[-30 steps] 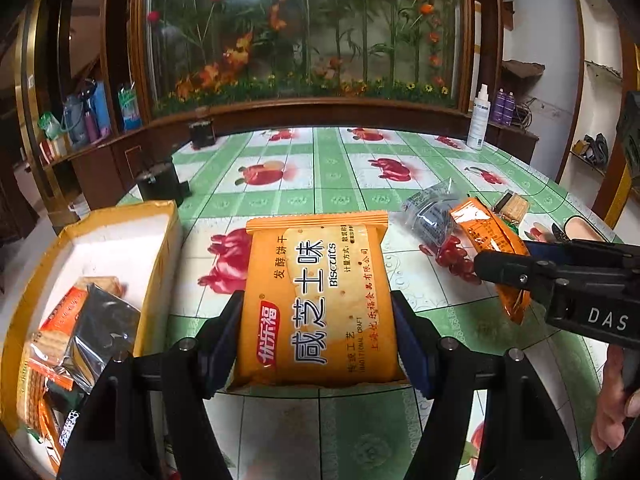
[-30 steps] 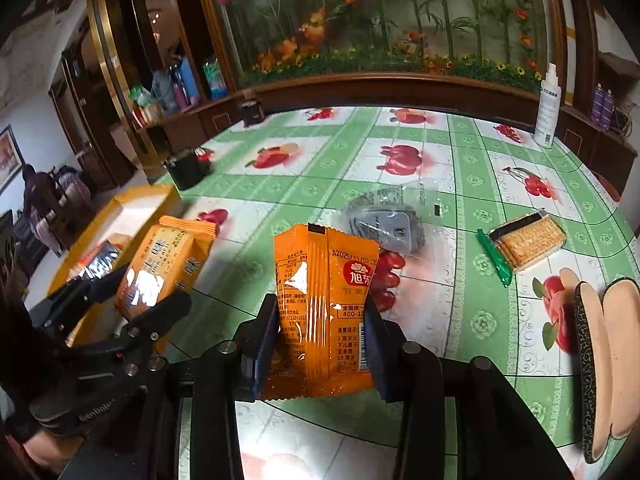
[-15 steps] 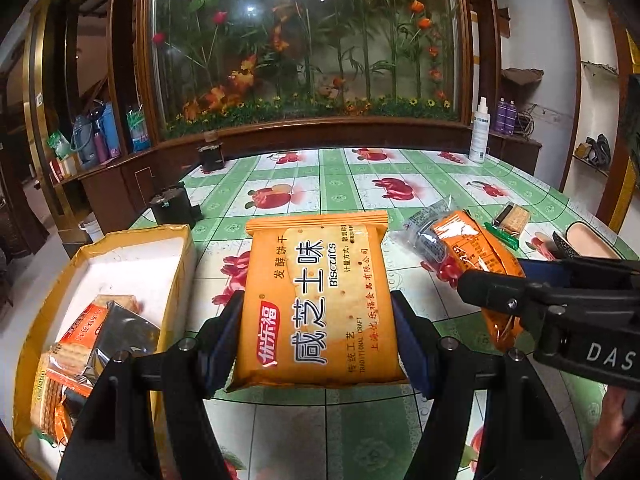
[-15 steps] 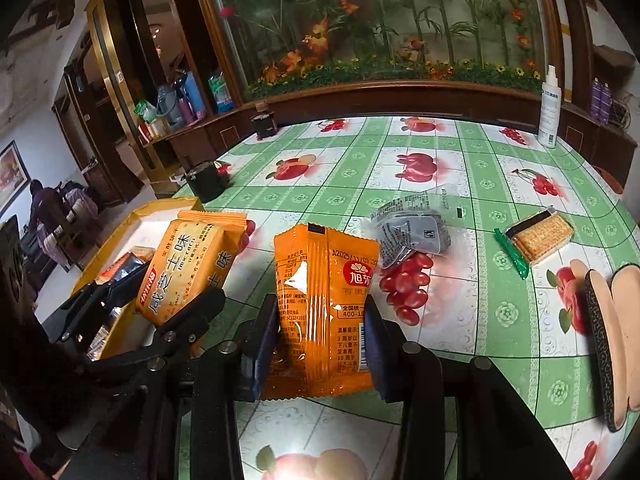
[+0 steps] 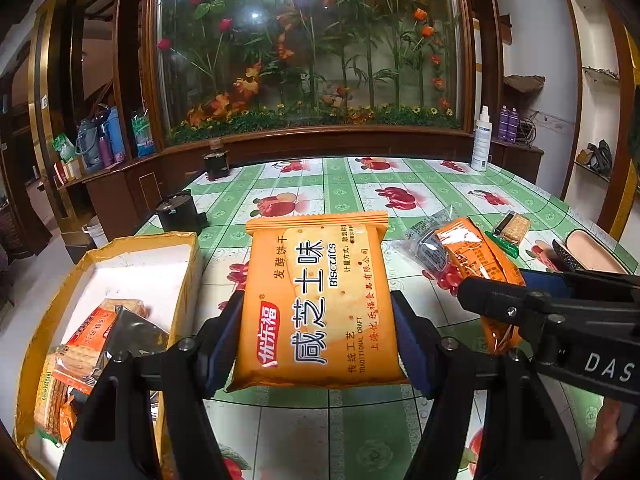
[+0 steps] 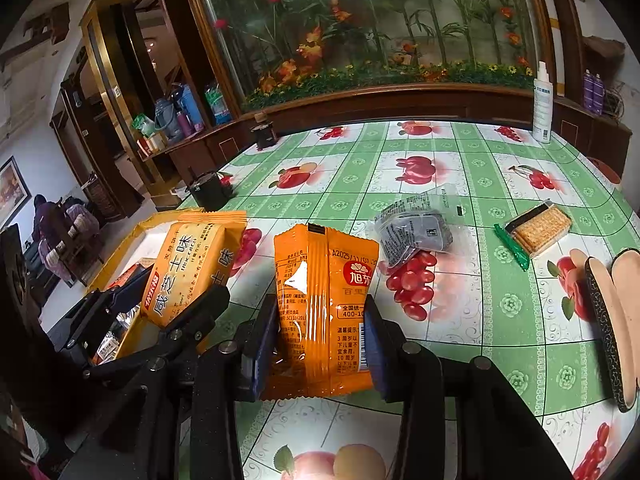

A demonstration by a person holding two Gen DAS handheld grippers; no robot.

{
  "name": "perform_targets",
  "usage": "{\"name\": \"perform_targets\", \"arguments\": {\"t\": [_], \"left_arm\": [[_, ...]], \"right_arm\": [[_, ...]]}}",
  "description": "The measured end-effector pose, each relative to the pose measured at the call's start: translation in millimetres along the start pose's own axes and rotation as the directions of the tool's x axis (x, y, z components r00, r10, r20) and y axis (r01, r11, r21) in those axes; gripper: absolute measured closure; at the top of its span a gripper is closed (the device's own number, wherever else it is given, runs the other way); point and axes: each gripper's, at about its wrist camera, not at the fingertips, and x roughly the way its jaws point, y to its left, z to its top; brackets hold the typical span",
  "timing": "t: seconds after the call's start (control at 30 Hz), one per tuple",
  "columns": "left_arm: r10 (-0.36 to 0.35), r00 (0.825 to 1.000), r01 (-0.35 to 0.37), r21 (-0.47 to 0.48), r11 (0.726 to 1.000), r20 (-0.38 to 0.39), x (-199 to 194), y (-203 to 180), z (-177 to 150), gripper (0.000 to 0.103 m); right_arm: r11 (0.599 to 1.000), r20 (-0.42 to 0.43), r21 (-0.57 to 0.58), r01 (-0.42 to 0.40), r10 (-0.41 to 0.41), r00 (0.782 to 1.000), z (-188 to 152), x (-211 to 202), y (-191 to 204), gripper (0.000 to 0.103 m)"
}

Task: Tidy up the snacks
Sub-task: 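Carry the yellow biscuit pack and orange pack over the tray with both grippers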

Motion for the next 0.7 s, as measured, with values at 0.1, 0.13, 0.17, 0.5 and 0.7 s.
{"name": "perform_targets", "arguments": {"t": [0.1,0.13,0.17,0.5,0.7], "left_arm": [[0.002,1.000,-0.002,-0.004,1.000,0.005,-1.5,1.4,1.1,0.034],[0.000,1.000,0.000,-0.008,1.000,0.006,-1.9,2.0,1.5,0.034],[0.001,1.000,-0.001,-0.013,1.000,0.009,-2.6,3.1,2.1,0.034],[-0.038,0.999,0.041,-0.079,0.996,0.035,-27.4,22.3,3.8,0.034],[-0.039,0.999,0.042,-0.126,0.991,0.025,-56.1,63.1,3.0,0.034]], "right_arm": [[1.000,0.006,0.008,0.002,-0.002,1.000,0.1,-0.7,-1.1,0.060],[1.000,0.008,0.012,0.005,-0.005,1.000,0.3,-0.8,-1.9,0.060],[1.000,0.011,0.020,0.006,-0.006,1.000,0.3,-1.1,-2.7,0.060],[0.992,0.063,0.126,0.019,-0.028,0.998,-0.4,-13.3,-6.9,0.060],[0.993,0.028,0.114,-0.029,0.026,0.999,-4.2,-2.3,23.2,0.060]]}}
